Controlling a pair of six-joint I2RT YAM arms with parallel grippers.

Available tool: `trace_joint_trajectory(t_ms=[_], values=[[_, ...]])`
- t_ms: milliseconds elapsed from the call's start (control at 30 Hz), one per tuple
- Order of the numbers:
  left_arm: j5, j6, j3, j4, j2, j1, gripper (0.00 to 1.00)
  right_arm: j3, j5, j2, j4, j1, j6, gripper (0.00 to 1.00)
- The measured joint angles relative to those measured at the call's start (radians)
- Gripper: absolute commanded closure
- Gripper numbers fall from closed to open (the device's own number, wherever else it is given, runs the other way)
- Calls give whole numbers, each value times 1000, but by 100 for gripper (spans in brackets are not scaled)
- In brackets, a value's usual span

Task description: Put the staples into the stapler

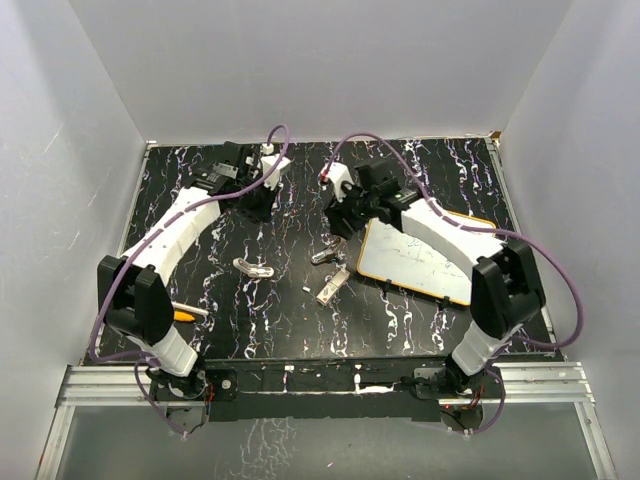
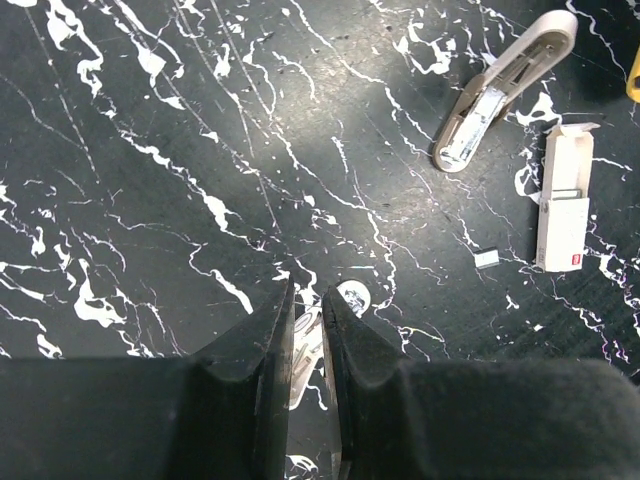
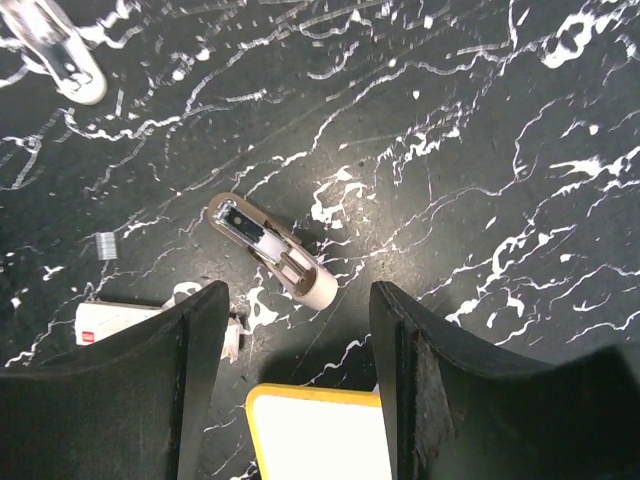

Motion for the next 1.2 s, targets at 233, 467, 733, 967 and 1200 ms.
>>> trace_joint_trajectory(t_ms=[233,467,733,967,1200], values=[[11,-8,-3,3,-5,37,100,50,143,113,-83,49,17,30],[20,-8,-3,3,-16,37,100,118,174,213,-156,51,45,36],[27,-7,-8,6,-25,40,100,163,146,278,-198,51,83,52],[27,-6,-23,11,-60,43,100,194,101,301,-221,52,111,64],[27,-3,-34,13,-66,43,100,246,64,340,-229,57,116,72]])
